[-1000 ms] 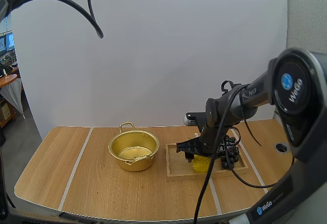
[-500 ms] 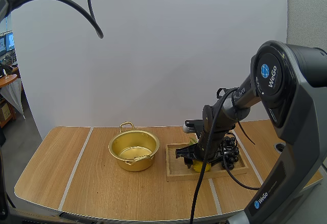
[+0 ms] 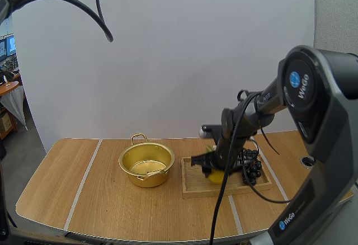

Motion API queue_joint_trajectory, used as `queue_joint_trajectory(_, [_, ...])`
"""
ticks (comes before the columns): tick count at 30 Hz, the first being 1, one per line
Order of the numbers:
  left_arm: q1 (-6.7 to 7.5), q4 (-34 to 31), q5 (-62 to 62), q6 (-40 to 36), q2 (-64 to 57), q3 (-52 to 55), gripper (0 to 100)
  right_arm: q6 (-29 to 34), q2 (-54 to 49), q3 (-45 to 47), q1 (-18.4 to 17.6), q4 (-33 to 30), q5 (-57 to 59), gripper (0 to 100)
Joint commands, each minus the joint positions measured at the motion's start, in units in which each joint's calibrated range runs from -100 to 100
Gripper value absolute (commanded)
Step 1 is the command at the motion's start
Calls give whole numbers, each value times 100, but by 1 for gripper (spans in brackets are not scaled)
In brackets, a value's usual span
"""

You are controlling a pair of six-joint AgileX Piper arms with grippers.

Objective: Open the pot, put the pineapple inside, and close it

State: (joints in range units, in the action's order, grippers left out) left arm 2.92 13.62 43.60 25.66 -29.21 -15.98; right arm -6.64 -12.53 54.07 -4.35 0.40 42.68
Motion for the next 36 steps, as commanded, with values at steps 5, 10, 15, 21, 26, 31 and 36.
queue_joint_trajectory(5, [4, 30, -191, -58, -39, -45, 0, -40, -1049, -1164, -691, 12, 827, 0])
queue_joint_trajectory(10, [4, 30, -191, -58, -39, -45, 0, -40, -1061, -1561, -1244, 1, 1062, 0])
queue_joint_trajectory(15, [4, 30, -191, -58, -39, -45, 0, -40, -1028, -1779, -1671, -40, 666, 0])
queue_joint_trajectory(21, [4, 30, -191, -58, -39, -45, 0, -40, -489, -2017, -1854, -109, 655, 0])
queue_joint_trajectory(26, [4, 30, -191, -58, -39, -45, 0, -40, -25, -2034, -1854, -109, 407, 0])
queue_joint_trajectory(31, [4, 30, -191, -58, -39, -45, 0, -40, 406, -2034, -1854, -162, 54, 0])
queue_joint_trajectory(36, [4, 30, -191, -58, -39, -45, 0, -40, 707, -2034, -1854, -209, -309, 0])
